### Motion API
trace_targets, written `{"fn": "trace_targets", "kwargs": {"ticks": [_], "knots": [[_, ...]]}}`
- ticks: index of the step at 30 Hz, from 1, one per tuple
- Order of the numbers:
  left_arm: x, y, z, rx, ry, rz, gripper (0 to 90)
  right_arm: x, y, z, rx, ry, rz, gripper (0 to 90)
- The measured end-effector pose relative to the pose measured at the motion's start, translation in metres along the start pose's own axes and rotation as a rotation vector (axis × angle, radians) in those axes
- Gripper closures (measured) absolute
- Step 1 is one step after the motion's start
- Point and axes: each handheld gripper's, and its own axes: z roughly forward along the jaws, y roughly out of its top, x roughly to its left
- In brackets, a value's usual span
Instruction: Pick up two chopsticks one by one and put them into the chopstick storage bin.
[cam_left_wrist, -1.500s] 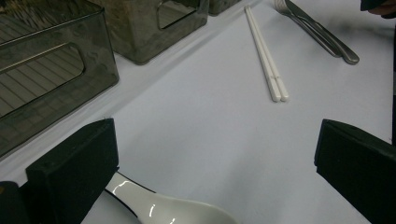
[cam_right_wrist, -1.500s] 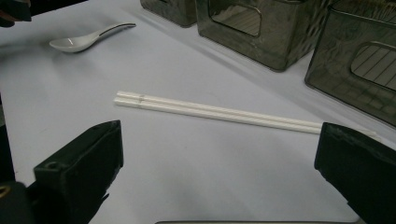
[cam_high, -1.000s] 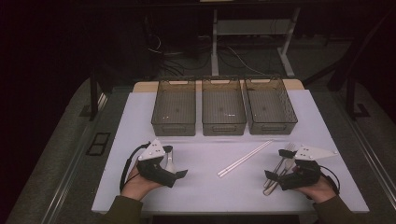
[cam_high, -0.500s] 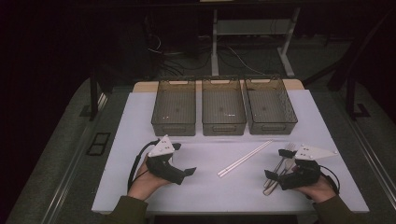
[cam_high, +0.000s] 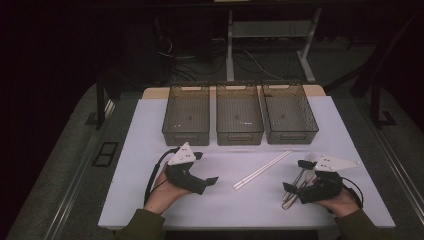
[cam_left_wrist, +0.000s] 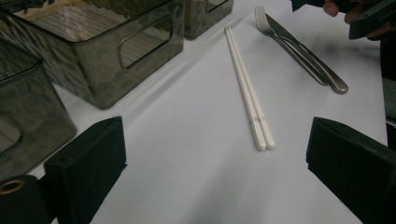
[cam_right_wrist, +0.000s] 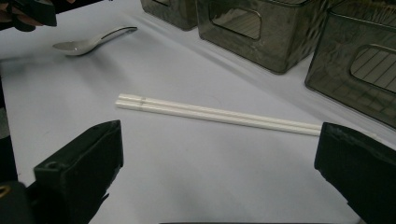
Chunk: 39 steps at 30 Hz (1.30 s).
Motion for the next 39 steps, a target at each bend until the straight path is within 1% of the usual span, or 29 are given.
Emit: {"fn": "trace_targets", "kwargs": {"ticks": [3,5,8,13,15,18,23,26,28,32,39], "knots": [[-0.002,0.004,0.007,0.008,-0.011,0.006,8.3,0.000,0.000,0.000,0.002,-0.002,-0.001,1.4],[-0.004,0.008,0.011,0.012,-0.003,0.008,13.1,0.000,0.000,0.000,0.003,-0.001,-0.002,1.4],[-0.005,0.012,0.017,0.007,-0.007,0.008,16.6,0.000,0.000,0.000,0.002,-0.002,-0.001,1.4],[-0.006,0.016,0.026,0.006,-0.007,0.008,26.3,0.000,0.000,0.000,0.003,-0.002,-0.003,1.4],[-0.006,0.018,0.030,0.004,-0.013,0.001,29.6,0.000,0.000,0.000,0.002,-0.003,-0.003,1.4],[-0.008,0.022,0.035,0.011,-0.023,0.003,35.9,0.000,0.000,0.000,0.003,-0.004,-0.006,1.4],[-0.011,0.028,0.046,0.014,-0.043,0.014,43.8,0.000,0.000,0.000,0.004,-0.006,-0.005,1.4],[-0.013,0.032,0.053,0.032,-0.054,0.024,51.1,0.000,0.000,0.000,0.004,-0.007,-0.005,1.4],[-0.014,0.034,0.057,0.034,-0.060,0.019,54.9,0.000,0.000,0.000,0.004,-0.008,-0.005,1.4],[-0.015,0.035,0.069,0.052,-0.078,0.011,61.2,0.000,0.000,0.000,0.005,-0.008,-0.005,1.4],[-0.019,0.035,0.090,0.084,-0.105,-0.007,69.0,0.000,0.000,0.000,0.006,-0.009,-0.008,1.4]]}}
